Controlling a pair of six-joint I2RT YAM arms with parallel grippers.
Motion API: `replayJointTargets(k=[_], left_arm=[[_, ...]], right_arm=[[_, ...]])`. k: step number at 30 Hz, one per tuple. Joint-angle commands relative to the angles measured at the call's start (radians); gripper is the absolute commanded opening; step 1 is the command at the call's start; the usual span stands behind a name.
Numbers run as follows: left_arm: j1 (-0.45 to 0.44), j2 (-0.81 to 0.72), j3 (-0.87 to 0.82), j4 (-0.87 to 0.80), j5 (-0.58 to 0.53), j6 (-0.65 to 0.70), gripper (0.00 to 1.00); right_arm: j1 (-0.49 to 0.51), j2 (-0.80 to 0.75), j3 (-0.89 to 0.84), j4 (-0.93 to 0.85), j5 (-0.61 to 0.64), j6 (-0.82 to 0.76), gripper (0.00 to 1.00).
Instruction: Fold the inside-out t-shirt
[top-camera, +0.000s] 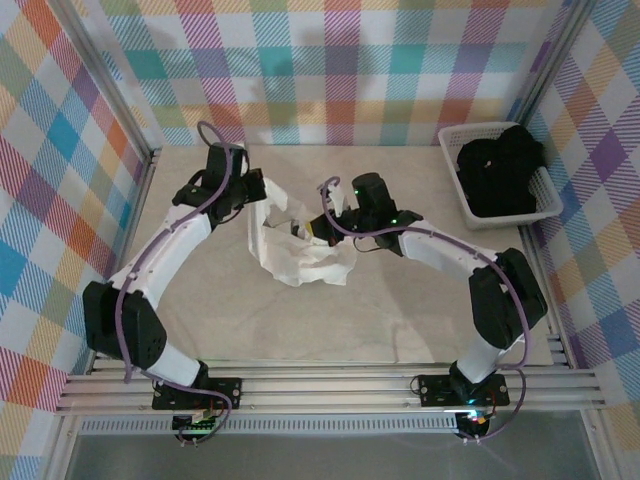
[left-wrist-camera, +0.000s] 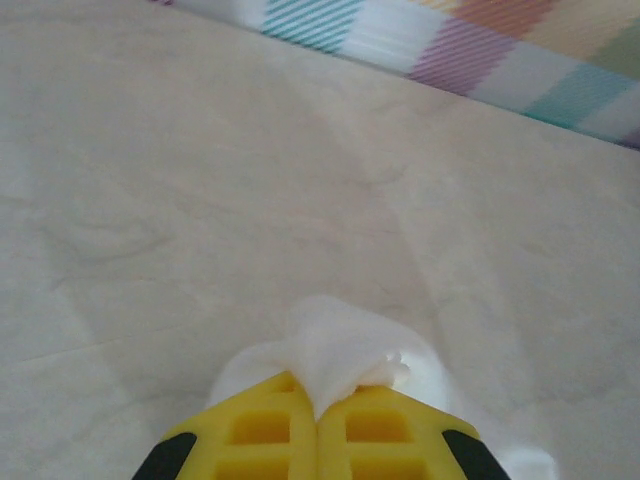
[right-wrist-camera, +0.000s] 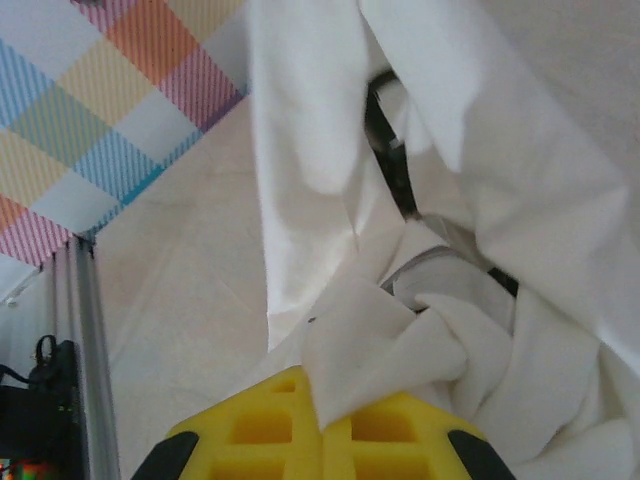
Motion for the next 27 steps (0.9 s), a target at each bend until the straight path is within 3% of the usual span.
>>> replayJointTargets(k=[1,6,8,11,14,17,20,22,27], left_arm=[[0.103,-0.022,-0.084,0.044,-0.004,-0.083,0.0],[0.171,-0.085,-0.351,0.199,0.009,-0.211,0.0],[0.165,-0.089,-0.453,0.3,0.1,-0.253,0.0],[0.125,-0.036,-0.485,0.278,0.169,-0.229,0.2],[0.08,-0.048,-0.48,0.204,0.096,-0.175,0.44],[0.004,-0.134,-0.492,0.216,0.076,-0.113,0.59],[-0.098,-0.184,-0.491,0.314,0.24,-0.042,0.7],[-0.148,-0.167,-0.471,0.378,0.39,-0.016,0.73],[-0.246,-0.067,-0.375,0.366,0.518,0.055,0.73]], right_arm=[[-0.115,-0.178,-0.04,0.176,-0.1,0.056,0.0],[-0.208,-0.296,-0.161,0.344,-0.131,0.14,0.0],[-0.209,-0.271,-0.186,0.346,-0.164,0.146,0.0],[-0.207,-0.227,-0.224,0.337,-0.198,0.131,0.0],[-0.206,-0.206,-0.237,0.305,-0.224,0.081,0.0],[-0.207,-0.186,-0.222,0.245,-0.241,0.031,0.0],[-0.207,-0.172,-0.218,0.227,-0.247,0.011,0.0],[-0.207,-0.164,-0.209,0.202,-0.241,-0.003,0.0],[-0.207,-0.169,-0.203,0.196,-0.234,-0.004,0.0]])
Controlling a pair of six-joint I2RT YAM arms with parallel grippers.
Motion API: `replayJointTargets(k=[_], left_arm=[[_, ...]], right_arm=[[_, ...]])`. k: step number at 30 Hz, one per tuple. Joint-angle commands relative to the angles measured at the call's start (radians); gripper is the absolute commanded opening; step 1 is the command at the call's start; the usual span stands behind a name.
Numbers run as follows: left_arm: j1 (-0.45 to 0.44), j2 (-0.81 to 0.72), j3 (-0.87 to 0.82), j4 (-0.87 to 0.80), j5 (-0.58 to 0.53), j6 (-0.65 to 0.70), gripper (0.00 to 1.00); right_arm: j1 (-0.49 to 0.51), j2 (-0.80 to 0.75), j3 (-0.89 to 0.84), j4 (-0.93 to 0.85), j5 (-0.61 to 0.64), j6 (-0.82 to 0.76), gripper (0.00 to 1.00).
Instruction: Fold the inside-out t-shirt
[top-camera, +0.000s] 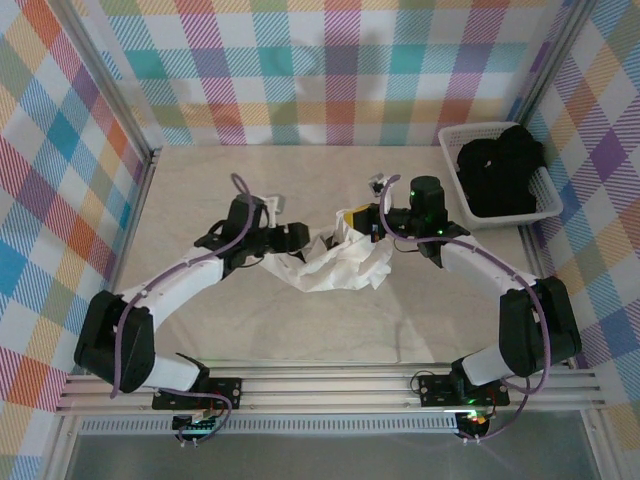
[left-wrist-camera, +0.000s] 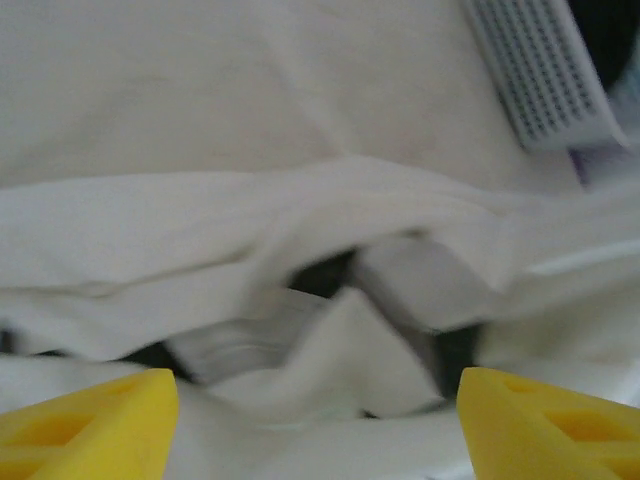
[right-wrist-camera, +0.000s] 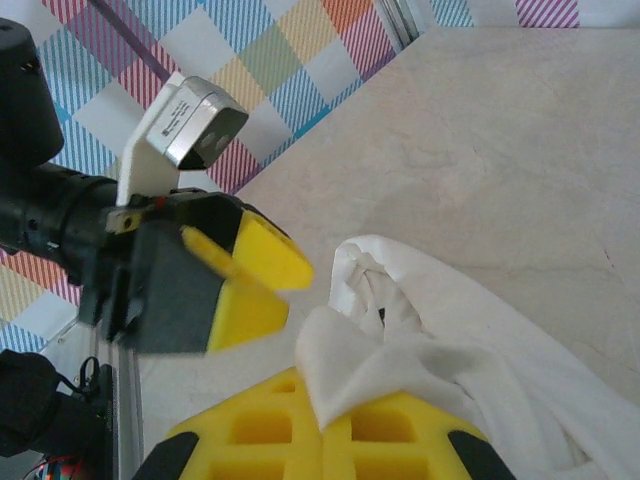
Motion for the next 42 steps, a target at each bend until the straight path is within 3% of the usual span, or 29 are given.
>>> replayJointTargets(k=[1,6,8,13,15,20,24,30,39,42], left_arm=[[-0.037,0.075,0.069,0.021,0.156,0.086,0.73],[-0.069,0.199,0.162,-0.001,0.148,0.087,0.66],[-0.07,0.24,0.192,-0.01,0.129,0.085,0.54],[-0.04,0.266,0.207,0.038,0.062,0.039,0.11],[0.001,0.252,0.2,0.093,0.047,-0.03,0.01],[0.149,0.169,0.137,0.256,-0.009,-0.258,0.0],[0.255,0.072,-0.002,0.354,-0.044,-0.377,0.0],[0.269,0.05,-0.141,0.369,-0.039,-0.321,0.0],[0.274,0.019,-0.246,0.209,-0.259,-0.223,0.0],[0.259,-0.024,-0.263,0.168,-0.291,-0.17,0.0]], right_arm=[[-0.001,-0.006,0.037,0.005,-0.03,-0.034,0.0],[-0.001,-0.019,0.04,0.004,-0.031,-0.031,0.0],[-0.001,-0.029,0.04,-0.006,-0.021,-0.035,0.0],[-0.008,-0.067,0.093,-0.088,0.011,-0.096,0.0],[-0.021,-0.08,0.141,-0.1,0.01,-0.097,0.0],[-0.044,-0.152,0.257,-0.017,-0.025,-0.007,0.0],[-0.052,-0.261,0.157,0.004,0.037,-0.025,0.0],[-0.052,-0.273,-0.045,-0.061,0.14,-0.082,0.0],[-0.053,-0.288,-0.184,-0.217,0.418,-0.056,0.0],[-0.052,-0.304,-0.22,-0.234,0.42,-0.046,0.0]])
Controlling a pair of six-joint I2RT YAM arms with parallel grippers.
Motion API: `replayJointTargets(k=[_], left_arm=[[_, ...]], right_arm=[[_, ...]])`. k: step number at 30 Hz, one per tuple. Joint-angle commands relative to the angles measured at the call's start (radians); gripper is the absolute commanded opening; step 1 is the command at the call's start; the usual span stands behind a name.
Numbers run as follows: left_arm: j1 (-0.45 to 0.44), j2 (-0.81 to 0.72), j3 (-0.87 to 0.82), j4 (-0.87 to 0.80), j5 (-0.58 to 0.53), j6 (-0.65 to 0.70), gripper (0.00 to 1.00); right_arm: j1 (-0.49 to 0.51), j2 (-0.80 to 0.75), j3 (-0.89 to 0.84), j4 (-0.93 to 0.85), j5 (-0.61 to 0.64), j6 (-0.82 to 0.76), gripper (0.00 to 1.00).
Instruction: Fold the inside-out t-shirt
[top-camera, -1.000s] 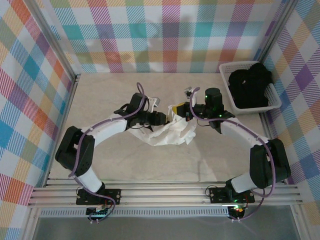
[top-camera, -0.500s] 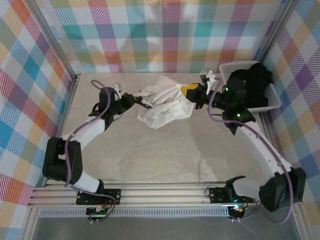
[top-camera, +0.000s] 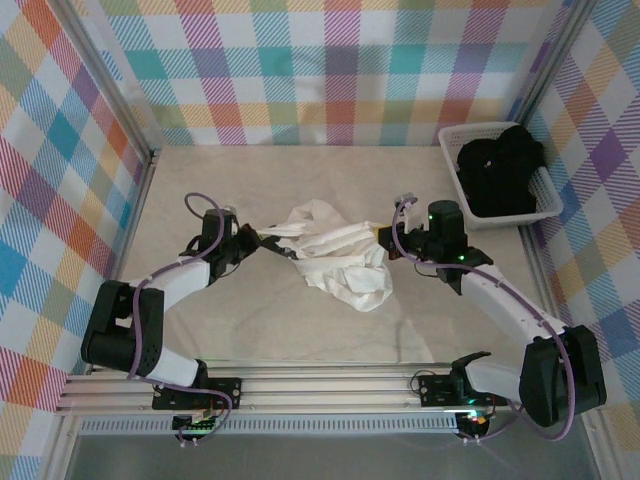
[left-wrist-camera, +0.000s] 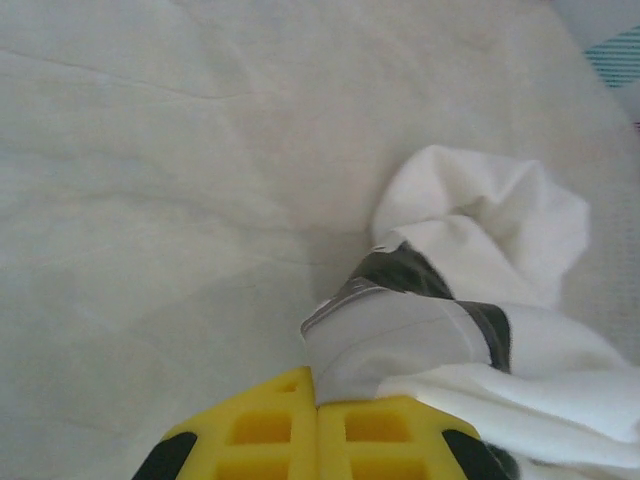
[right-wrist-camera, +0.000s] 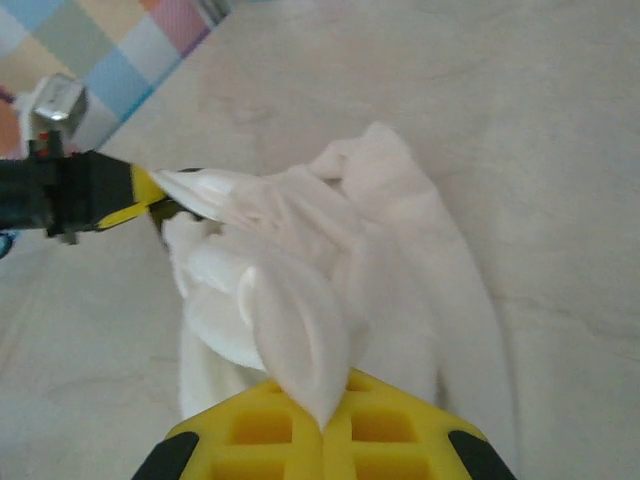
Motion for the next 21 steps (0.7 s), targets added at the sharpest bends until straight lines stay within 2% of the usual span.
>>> replayJointTargets(k=[1,4,6,7,13,15,20,21], left_arm=[[-0.026,-0.076,-0.016,-0.07,-0.098,0.109,0.03],[-0.128,-0.13,0.016,-0.132,-0.18,0.22,0.34],[-0.199,-0.146,0.042,-0.138,-0.228,0.276,0.48],[-0.229,-0.142,0.061,-0.138,-0.23,0.298,0.52],[-0.333,-0.021,0.236,-0.223,-0.194,0.416,0.63],[-0.357,0.032,0.301,-0.269,-0.215,0.441,0.66],[-0.388,0.117,0.413,-0.372,-0.403,0.453,0.68],[-0.394,0.123,0.431,-0.393,-0.477,0.44,0.68]], right_arm=[[-0.006,-0.042,-0.041,-0.021,0.023,-0.001,0.0],[-0.005,-0.043,-0.066,0.008,-0.081,-0.014,0.0],[-0.003,-0.035,-0.068,0.019,-0.113,-0.015,0.0],[-0.001,-0.03,-0.067,0.023,-0.118,-0.015,0.0],[0.0,-0.012,-0.042,0.019,-0.141,-0.022,0.0],[0.001,-0.009,-0.036,0.018,-0.147,-0.024,0.0],[0.004,-0.002,-0.03,0.02,-0.158,-0.021,0.0],[0.005,0.001,-0.029,0.022,-0.159,-0.021,0.0]])
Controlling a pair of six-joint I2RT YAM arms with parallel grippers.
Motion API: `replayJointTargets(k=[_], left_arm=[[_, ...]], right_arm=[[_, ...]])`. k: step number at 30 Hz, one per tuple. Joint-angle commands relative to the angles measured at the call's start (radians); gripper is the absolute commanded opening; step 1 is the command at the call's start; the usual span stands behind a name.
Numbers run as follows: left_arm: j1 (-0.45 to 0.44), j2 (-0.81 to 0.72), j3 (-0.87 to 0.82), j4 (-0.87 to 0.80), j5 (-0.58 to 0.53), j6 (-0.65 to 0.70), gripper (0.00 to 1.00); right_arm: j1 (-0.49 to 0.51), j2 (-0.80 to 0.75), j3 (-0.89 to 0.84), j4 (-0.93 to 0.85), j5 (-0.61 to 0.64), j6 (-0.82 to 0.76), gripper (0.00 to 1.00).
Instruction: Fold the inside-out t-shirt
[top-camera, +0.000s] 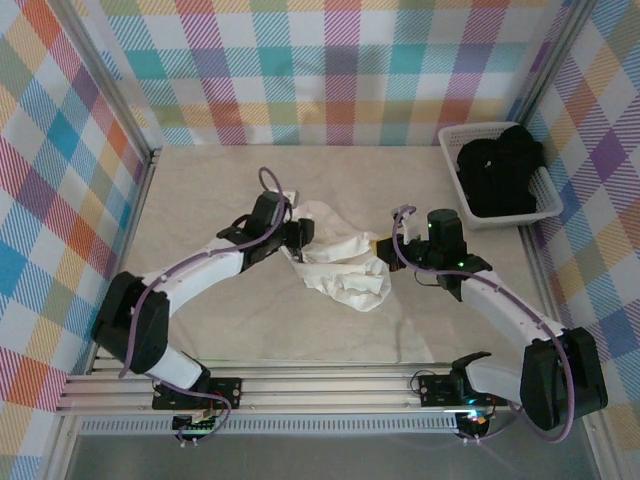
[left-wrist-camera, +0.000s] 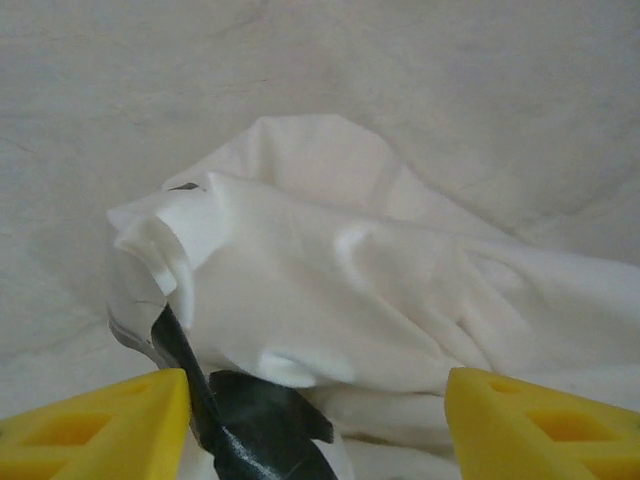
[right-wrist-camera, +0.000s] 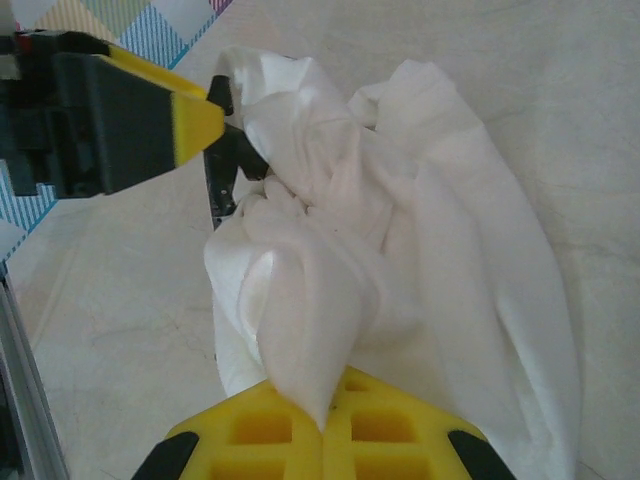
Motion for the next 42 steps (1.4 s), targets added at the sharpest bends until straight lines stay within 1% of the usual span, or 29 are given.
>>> replayJointTargets(k=[1,2,3,4,6,7,8,10,13,15,18,19,23,25,27,30,32,34,36,38,40,42], left_arm=[[-0.018,0.018,0.068,-0.143,-0.24,0.009,0.68],[-0.024,0.022,0.086,-0.175,-0.305,0.005,0.69],[-0.04,0.028,0.111,-0.21,-0.402,0.002,0.69],[-0.056,0.036,0.132,-0.239,-0.469,0.015,0.69],[-0.085,0.057,0.174,-0.293,-0.548,0.031,0.72],[-0.098,0.068,0.189,-0.3,-0.531,0.047,0.73],[-0.101,0.074,0.196,-0.299,-0.484,0.057,0.73],[-0.101,0.085,0.202,-0.28,-0.322,0.072,0.74],[-0.101,0.134,0.243,-0.277,-0.125,0.088,0.73],[-0.101,0.191,0.292,-0.313,-0.09,0.087,0.73],[-0.097,0.266,0.346,-0.321,-0.084,0.09,0.69],[-0.092,0.291,0.364,-0.317,-0.075,0.088,0.64],[-0.063,0.373,0.456,-0.308,-0.046,0.071,0.3],[-0.038,0.373,0.494,-0.297,-0.045,0.064,0.15],[0.008,0.33,0.505,-0.27,0.004,0.034,0.0],[0.117,0.216,0.454,-0.178,0.16,-0.072,0.0],[0.212,0.116,0.377,-0.064,0.277,-0.191,0.0],[0.295,0.028,0.295,0.036,0.363,-0.3,0.0],[0.354,-0.05,0.237,0.088,0.408,-0.376,0.0],[0.4,-0.107,0.191,0.113,0.437,-0.429,0.0],[0.431,-0.143,0.143,0.131,0.459,-0.468,0.0],[0.442,-0.16,0.112,0.118,0.468,-0.467,0.0]], right_arm=[[0.005,0.008,0.034,0.019,-0.037,-0.018,0.0],[0.006,0.009,0.036,0.018,-0.037,-0.018,0.0],[0.005,0.009,0.037,0.019,-0.037,-0.018,0.0],[0.007,0.011,0.037,0.017,-0.036,-0.018,0.0],[0.007,0.015,0.037,0.017,-0.035,-0.018,0.0],[0.007,0.02,0.036,0.02,-0.033,-0.018,0.0],[0.009,0.023,0.037,0.022,-0.034,-0.018,0.0],[0.009,0.035,0.035,0.029,-0.035,-0.016,0.0],[0.012,0.045,0.034,0.04,-0.039,-0.009,0.0],[0.014,0.044,0.033,0.04,-0.041,-0.008,0.0],[0.012,0.039,0.035,0.04,-0.038,-0.012,0.0],[0.013,0.037,0.034,0.04,-0.038,-0.012,0.0],[0.014,0.03,0.046,0.045,-0.043,-0.011,0.0],[0.014,0.014,0.077,0.029,-0.046,-0.025,0.0],[0.012,-0.022,0.126,0.007,-0.05,-0.047,0.0],[-0.012,-0.117,0.185,0.035,-0.083,-0.036,0.0],[-0.029,-0.186,0.211,0.075,-0.105,-0.027,0.0],[-0.034,-0.235,0.227,0.077,-0.111,-0.039,0.0],[-0.035,-0.267,0.229,0.061,-0.11,-0.067,0.0],[-0.037,-0.278,0.225,0.012,-0.061,-0.098,0.0],[-0.037,-0.272,0.216,-0.04,0.001,-0.128,0.0],[-0.037,-0.26,0.204,-0.065,0.056,-0.122,0.0]])
